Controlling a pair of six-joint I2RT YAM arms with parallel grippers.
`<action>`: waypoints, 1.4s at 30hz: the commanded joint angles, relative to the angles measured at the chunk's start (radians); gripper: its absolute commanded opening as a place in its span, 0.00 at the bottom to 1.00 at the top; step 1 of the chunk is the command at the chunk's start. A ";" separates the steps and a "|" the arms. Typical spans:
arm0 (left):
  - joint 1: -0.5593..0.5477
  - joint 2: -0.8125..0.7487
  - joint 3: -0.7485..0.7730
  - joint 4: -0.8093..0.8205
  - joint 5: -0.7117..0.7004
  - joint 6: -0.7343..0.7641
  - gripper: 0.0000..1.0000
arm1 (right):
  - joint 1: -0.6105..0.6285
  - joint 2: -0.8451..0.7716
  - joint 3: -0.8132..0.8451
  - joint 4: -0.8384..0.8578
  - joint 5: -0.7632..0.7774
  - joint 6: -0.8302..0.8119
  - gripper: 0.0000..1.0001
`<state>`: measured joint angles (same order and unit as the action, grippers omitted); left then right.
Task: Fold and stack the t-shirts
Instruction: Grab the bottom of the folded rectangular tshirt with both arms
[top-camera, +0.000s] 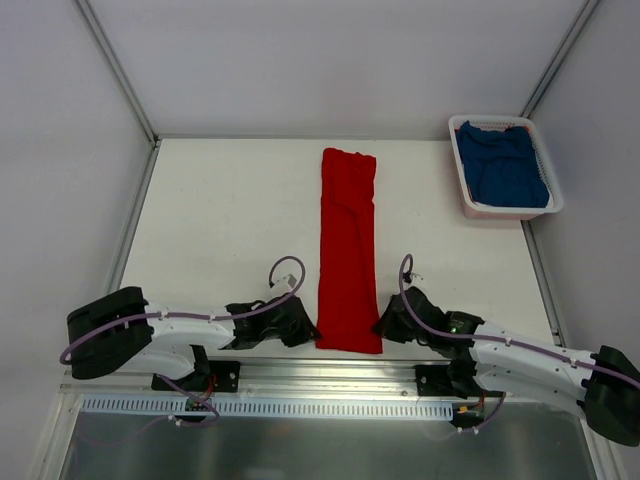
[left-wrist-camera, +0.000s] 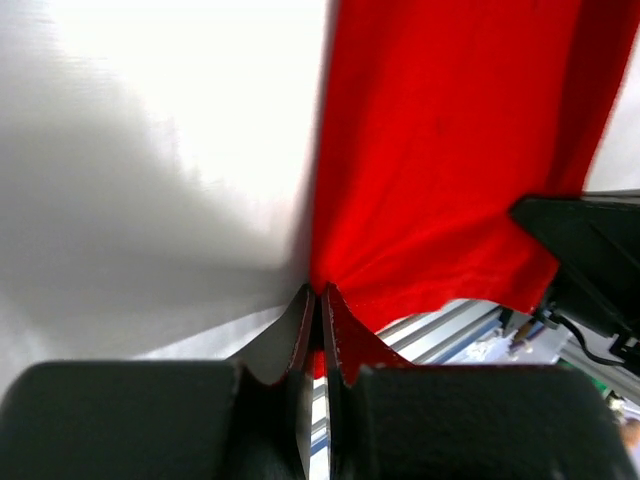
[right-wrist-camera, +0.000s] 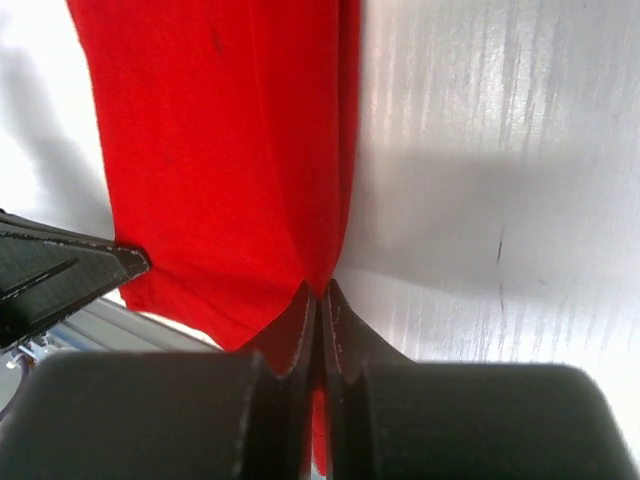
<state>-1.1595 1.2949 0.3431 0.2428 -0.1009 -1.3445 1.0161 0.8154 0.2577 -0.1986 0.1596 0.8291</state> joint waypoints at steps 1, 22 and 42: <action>-0.014 -0.061 -0.013 -0.249 -0.068 0.047 0.00 | 0.015 -0.044 0.064 -0.074 0.046 0.004 0.00; -0.051 -0.224 0.272 -0.551 -0.240 0.177 0.00 | 0.088 -0.058 0.279 -0.249 0.182 -0.073 0.00; 0.175 -0.174 0.493 -0.570 -0.227 0.459 0.00 | -0.065 0.105 0.523 -0.283 0.236 -0.363 0.00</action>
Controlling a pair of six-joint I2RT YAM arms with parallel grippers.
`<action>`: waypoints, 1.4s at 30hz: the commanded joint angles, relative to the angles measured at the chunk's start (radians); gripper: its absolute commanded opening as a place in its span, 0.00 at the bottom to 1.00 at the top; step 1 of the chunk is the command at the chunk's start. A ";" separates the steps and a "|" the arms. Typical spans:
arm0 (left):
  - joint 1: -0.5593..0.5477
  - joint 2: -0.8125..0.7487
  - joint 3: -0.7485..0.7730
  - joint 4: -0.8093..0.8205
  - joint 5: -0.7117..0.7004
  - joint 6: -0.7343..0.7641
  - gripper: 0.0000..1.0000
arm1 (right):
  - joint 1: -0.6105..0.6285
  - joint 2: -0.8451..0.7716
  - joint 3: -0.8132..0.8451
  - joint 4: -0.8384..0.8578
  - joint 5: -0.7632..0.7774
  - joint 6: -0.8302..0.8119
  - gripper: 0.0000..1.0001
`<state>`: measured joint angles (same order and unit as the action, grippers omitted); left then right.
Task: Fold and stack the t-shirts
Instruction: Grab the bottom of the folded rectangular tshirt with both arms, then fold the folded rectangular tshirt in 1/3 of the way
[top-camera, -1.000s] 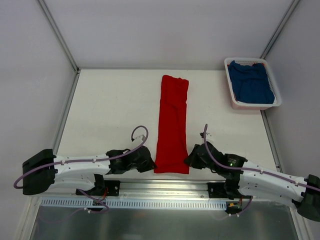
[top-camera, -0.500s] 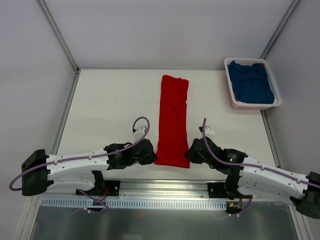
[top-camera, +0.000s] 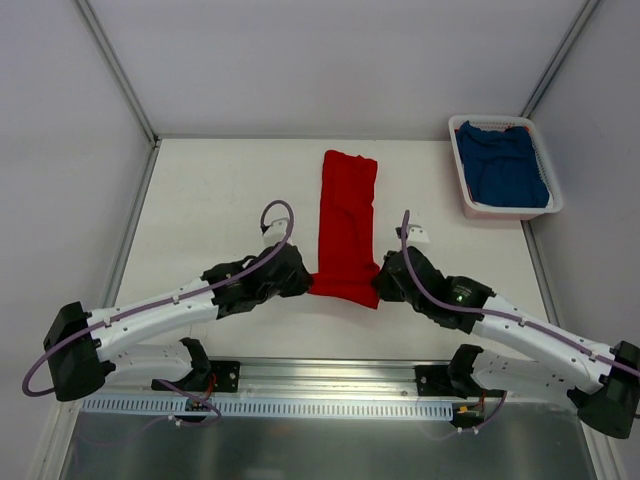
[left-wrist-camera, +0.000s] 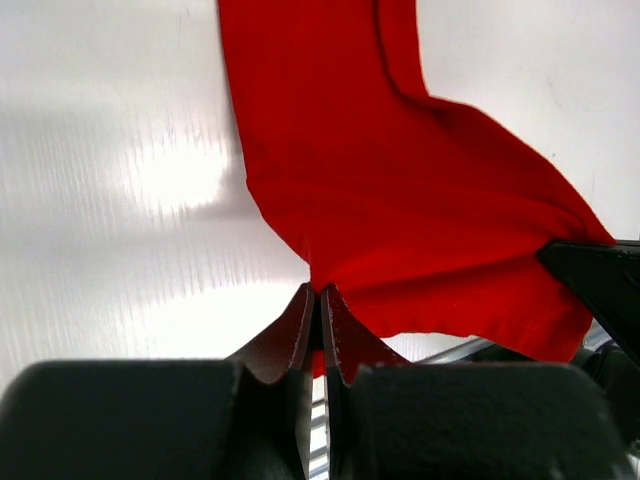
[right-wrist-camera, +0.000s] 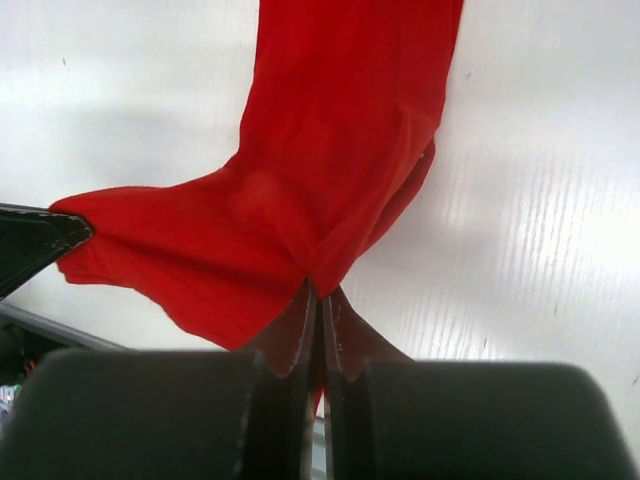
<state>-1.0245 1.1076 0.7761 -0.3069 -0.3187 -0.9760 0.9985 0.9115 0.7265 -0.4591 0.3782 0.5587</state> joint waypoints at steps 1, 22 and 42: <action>0.050 0.018 0.071 -0.018 -0.008 0.114 0.00 | -0.063 0.015 0.060 -0.021 0.013 -0.104 0.00; 0.248 0.293 0.281 0.066 0.125 0.292 0.00 | -0.363 0.279 0.214 0.092 -0.176 -0.336 0.00; 0.382 0.532 0.468 0.117 0.240 0.384 0.00 | -0.506 0.613 0.405 0.195 -0.314 -0.419 0.00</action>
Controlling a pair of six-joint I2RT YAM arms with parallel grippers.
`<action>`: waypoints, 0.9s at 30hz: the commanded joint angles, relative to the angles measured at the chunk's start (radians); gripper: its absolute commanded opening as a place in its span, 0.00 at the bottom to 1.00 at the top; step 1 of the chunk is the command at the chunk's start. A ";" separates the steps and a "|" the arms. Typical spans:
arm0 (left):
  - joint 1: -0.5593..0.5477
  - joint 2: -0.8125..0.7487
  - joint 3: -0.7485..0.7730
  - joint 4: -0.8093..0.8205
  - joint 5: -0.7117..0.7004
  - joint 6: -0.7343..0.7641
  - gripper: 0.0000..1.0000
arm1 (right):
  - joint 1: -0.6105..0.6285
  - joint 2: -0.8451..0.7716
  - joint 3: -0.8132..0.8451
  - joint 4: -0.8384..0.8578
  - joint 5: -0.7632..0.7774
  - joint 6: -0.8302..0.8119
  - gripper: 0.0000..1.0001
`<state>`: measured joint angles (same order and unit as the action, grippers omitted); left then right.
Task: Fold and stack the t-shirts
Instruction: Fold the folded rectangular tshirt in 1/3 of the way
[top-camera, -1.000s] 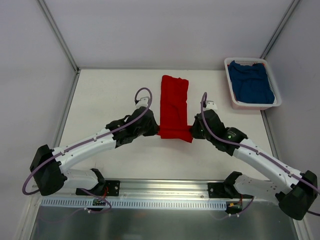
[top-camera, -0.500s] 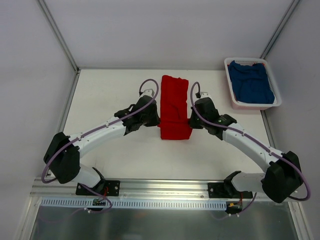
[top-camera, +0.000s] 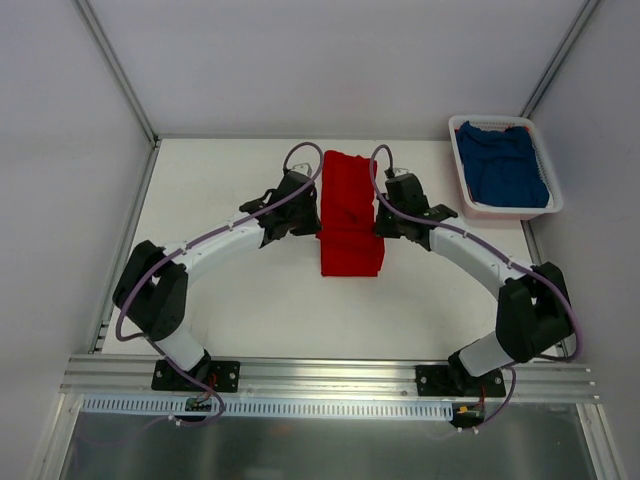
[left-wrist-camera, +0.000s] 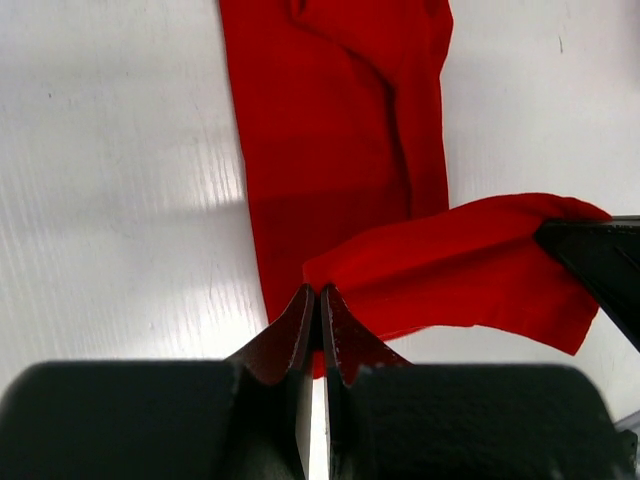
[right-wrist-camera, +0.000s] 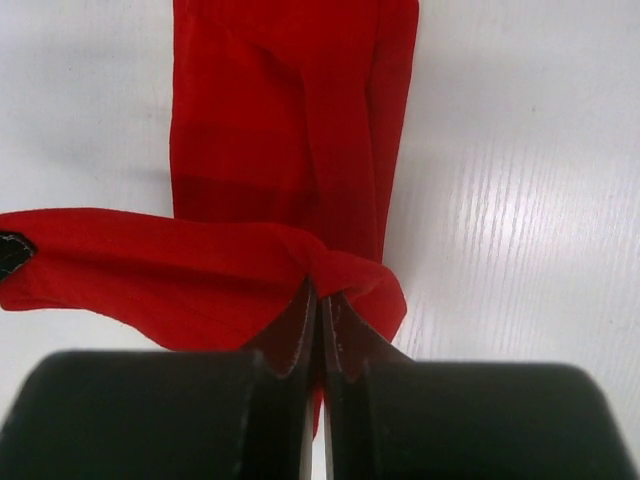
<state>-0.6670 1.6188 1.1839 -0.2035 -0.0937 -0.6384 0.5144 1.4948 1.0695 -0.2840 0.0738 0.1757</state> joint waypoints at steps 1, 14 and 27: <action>0.032 0.044 0.069 0.013 0.028 0.049 0.00 | -0.030 0.039 0.067 0.022 -0.015 -0.039 0.00; 0.079 0.199 0.169 0.032 0.089 0.069 0.00 | -0.086 0.209 0.176 0.043 -0.083 -0.053 0.00; 0.129 0.328 0.263 0.038 0.141 0.086 0.00 | -0.128 0.355 0.270 0.054 -0.152 -0.064 0.00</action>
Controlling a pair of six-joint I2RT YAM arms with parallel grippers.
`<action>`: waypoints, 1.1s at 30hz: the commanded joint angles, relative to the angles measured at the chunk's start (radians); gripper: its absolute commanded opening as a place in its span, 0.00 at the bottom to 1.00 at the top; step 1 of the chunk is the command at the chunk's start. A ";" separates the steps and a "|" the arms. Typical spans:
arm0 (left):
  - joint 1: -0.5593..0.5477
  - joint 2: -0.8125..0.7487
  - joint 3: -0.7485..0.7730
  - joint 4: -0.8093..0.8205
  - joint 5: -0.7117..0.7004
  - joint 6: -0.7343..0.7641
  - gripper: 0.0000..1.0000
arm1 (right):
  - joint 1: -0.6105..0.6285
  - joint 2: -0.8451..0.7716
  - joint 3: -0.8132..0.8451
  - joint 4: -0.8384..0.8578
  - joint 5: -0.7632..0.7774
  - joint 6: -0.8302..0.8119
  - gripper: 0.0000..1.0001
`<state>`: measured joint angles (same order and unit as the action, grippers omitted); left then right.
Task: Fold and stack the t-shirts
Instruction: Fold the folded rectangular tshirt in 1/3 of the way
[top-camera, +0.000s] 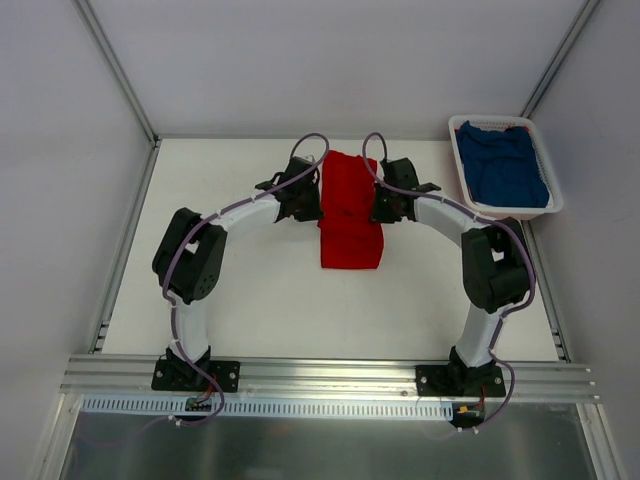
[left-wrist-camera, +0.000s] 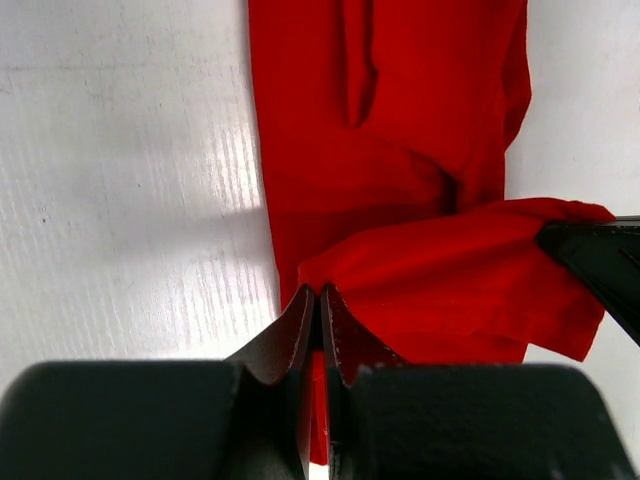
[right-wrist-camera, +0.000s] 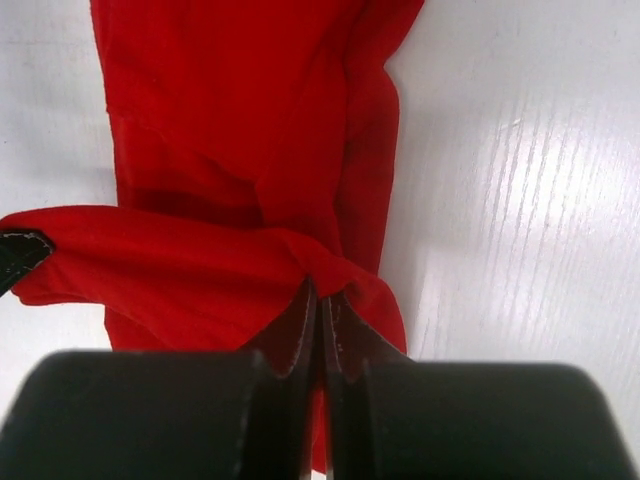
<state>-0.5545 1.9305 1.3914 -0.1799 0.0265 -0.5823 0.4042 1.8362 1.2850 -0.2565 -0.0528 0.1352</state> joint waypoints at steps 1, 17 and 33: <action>0.019 0.021 0.061 0.014 0.024 0.032 0.00 | -0.018 0.027 0.066 0.026 -0.025 -0.022 0.00; 0.057 0.128 0.185 0.013 0.064 0.047 0.26 | -0.051 0.124 0.168 0.025 -0.045 -0.008 0.21; 0.088 0.153 0.245 0.008 0.079 0.050 0.83 | -0.077 0.167 0.276 -0.009 -0.062 0.009 0.39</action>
<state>-0.4820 2.0743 1.5936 -0.1772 0.0807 -0.5385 0.3374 1.9930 1.5051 -0.2653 -0.0948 0.1310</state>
